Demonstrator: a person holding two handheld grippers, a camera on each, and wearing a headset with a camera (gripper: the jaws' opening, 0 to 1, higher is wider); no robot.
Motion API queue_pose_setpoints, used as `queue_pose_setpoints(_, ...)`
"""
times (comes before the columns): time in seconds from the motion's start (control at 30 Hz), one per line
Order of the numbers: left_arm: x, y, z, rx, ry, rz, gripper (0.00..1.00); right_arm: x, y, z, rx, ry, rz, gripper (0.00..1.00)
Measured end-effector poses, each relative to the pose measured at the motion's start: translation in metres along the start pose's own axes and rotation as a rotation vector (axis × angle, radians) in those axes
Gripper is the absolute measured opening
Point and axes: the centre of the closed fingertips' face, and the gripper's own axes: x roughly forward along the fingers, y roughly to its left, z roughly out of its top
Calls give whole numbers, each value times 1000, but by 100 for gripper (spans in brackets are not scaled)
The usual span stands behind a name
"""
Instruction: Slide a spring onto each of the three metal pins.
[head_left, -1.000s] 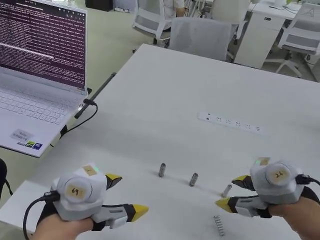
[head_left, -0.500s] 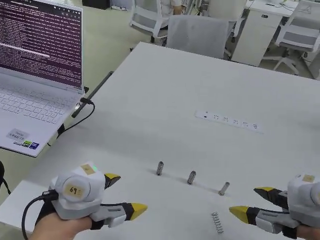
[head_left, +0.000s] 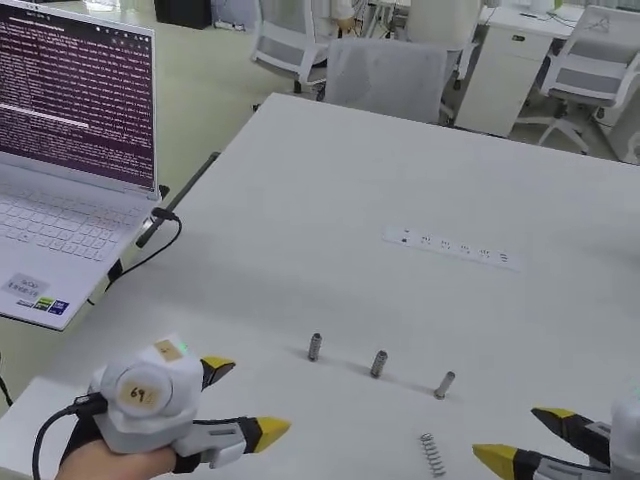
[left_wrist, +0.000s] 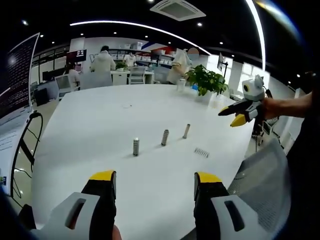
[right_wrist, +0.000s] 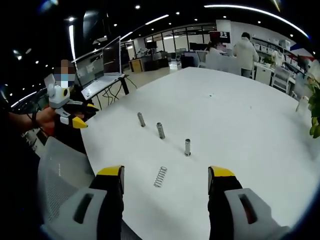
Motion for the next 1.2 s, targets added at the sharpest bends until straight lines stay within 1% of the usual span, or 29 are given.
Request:
queue_pose_setpoints(0.1,2,-1,-1,6,6,-5,59,-4,0,-6,10,1,-7,70)
queue_pose_setpoints(0.17,3,-3,0,14,11,-12,59,-7,0,-8,25,-6,-9,71)
queue_pose_setpoints(0.27,4,-3,1,21,16,-19,59,-9,0,-10,29,-19,-16,74)
queue_pose_setpoints(0.43,9,-4,6,35,21,-35,59,-13,0,-16,45,-21,-27,79)
queue_pose_setpoints(0.5,12,-5,8,50,27,-45,58,-15,0,-18,52,-26,-32,80)
queue_pose_setpoints(0.63,19,-11,15,80,34,-74,58,-18,-1,-23,69,-31,-38,80)
queue_pose_setpoints(0.7,24,-14,19,97,33,-92,58,-20,0,-25,70,-31,-38,80)
queue_pose_setpoints(0.8,32,-22,24,118,32,-120,58,-24,0,-24,69,-36,-43,80)
queue_pose_setpoints(0.93,43,-35,26,139,46,-164,58,-27,-2,-22,77,-55,-54,80)
queue_pose_setpoints(0.97,45,-36,25,143,50,-169,58,-28,-2,-22,78,-56,-55,80)
queue_pose_setpoints(1.0,51,-46,26,165,60,-197,58,-29,-2,-21,85,-65,-61,80)
queue_pose_setpoints(1.03,55,-51,27,182,67,-213,58,-30,-2,-21,86,-69,-60,80)
queue_pose_setpoints(1.2,73,-73,29,232,79,-273,57,-31,-1,-24,87,-64,-58,80)
